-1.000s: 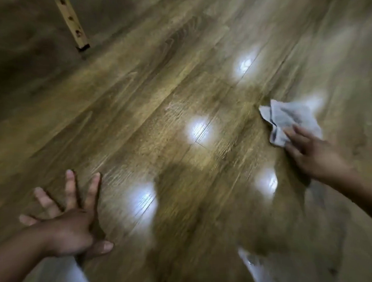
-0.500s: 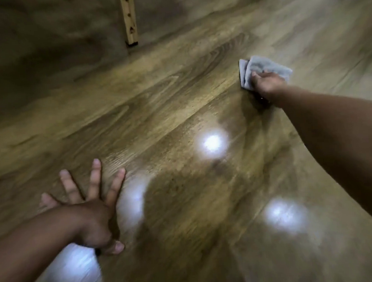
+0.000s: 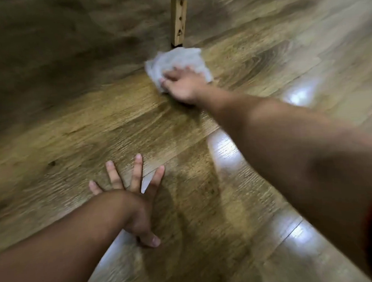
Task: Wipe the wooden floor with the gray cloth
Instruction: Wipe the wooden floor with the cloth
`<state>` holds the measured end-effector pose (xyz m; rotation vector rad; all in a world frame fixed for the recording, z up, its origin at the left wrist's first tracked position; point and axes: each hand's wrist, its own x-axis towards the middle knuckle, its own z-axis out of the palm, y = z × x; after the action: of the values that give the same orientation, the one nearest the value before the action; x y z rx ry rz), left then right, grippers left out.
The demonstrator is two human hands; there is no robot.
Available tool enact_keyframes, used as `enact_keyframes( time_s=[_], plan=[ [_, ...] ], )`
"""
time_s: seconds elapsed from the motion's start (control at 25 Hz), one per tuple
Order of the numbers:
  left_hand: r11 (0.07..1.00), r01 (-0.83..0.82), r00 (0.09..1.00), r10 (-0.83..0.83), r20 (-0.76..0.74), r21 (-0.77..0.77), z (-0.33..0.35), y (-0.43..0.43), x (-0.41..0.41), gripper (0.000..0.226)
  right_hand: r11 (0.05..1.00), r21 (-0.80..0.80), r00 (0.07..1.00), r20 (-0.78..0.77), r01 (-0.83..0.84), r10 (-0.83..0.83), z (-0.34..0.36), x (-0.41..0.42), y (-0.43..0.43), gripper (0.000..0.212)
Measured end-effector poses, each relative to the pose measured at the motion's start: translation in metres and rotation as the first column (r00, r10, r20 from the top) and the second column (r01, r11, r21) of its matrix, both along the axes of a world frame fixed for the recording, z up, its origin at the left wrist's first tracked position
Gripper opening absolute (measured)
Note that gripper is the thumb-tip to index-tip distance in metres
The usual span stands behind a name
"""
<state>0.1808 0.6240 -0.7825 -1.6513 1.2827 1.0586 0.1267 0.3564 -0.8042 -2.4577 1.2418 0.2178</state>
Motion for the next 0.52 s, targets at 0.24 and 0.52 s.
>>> enact_keyframes(
  time_s=[0.24,0.52],
  plan=[
    [0.993,0.044,0.989,-0.06,-0.136,-0.113,-0.02,0.007,0.011,0.136,0.83,0.111,0.837,0.022,-0.546,0.547,-0.007,0.088,0.193,0.054],
    [0.824,-0.077,0.994,0.016,-0.112,-0.561,-0.051,0.04,0.008,0.156,0.995,-0.095,1.0,0.003,0.026,-0.026,0.0,-0.082,0.071,0.062]
  ],
)
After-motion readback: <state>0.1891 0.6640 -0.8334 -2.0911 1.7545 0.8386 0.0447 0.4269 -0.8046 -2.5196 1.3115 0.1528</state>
